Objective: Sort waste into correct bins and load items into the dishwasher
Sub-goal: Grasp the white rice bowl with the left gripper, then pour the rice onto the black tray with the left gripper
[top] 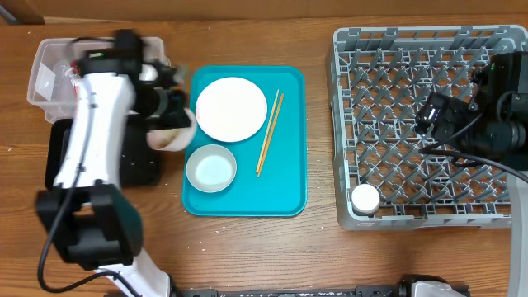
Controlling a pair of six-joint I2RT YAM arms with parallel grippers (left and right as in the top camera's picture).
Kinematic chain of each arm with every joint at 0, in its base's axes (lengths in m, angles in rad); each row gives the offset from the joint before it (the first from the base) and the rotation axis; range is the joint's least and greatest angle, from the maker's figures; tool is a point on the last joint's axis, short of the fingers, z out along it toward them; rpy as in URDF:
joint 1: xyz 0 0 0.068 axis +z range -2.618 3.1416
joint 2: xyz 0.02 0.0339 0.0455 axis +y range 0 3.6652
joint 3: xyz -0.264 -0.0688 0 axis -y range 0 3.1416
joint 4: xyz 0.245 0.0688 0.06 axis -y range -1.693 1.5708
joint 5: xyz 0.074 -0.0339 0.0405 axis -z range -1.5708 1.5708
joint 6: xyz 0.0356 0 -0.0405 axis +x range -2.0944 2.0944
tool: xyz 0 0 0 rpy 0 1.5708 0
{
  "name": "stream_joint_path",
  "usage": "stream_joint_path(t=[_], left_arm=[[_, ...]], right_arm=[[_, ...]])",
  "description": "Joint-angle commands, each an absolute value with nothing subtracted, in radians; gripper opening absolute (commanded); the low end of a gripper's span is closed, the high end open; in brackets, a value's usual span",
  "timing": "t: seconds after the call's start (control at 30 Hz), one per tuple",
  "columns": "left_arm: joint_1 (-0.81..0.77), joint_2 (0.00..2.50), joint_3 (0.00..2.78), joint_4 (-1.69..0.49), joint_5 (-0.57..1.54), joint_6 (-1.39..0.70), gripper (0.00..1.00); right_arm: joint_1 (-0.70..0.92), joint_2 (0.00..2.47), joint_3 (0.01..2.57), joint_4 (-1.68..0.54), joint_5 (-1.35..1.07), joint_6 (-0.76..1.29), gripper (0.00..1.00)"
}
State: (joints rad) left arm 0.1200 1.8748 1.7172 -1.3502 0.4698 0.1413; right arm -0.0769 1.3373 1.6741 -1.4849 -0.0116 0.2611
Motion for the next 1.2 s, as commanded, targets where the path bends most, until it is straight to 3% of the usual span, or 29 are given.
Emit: stream_joint_path(t=[0.0, 0.27, 0.5, 0.67, 0.9, 1.17], left_arm=[[0.231, 1.860, 1.670, -1.349, 0.683, 0.281, 0.04], [0.500, 1.860, 1.472, -1.337, 1.054, 0.505, 0.04], [0.733, 1.861, 1.385, -1.335, 1.309, 0.530, 0.04], [0.828, 1.861, 1.375, -1.330, 1.432, 0.463, 0.04], [0.844, 1.861, 1.375, -1.208, 1.565, 0.310, 0.04], [0.844, 1.861, 1.375, -1.057, 1.582, -0.036, 0.04]], right_arm=[[-0.081, 1.335, 1.694, -1.479, -0.015, 0.257, 1.00], [-0.081, 1.336, 1.694, -1.472, -0.017, 0.258, 1.00], [-0.081, 1.336, 1.694, -1.473, -0.017, 0.257, 1.00], [-0.081, 1.336, 1.694, -1.474, -0.017, 0.257, 1.00], [-0.081, 1.336, 1.693, -1.473, -0.017, 0.257, 1.00], [-0.081, 1.337, 1.672, -1.475, -0.016, 0.257, 1.00]])
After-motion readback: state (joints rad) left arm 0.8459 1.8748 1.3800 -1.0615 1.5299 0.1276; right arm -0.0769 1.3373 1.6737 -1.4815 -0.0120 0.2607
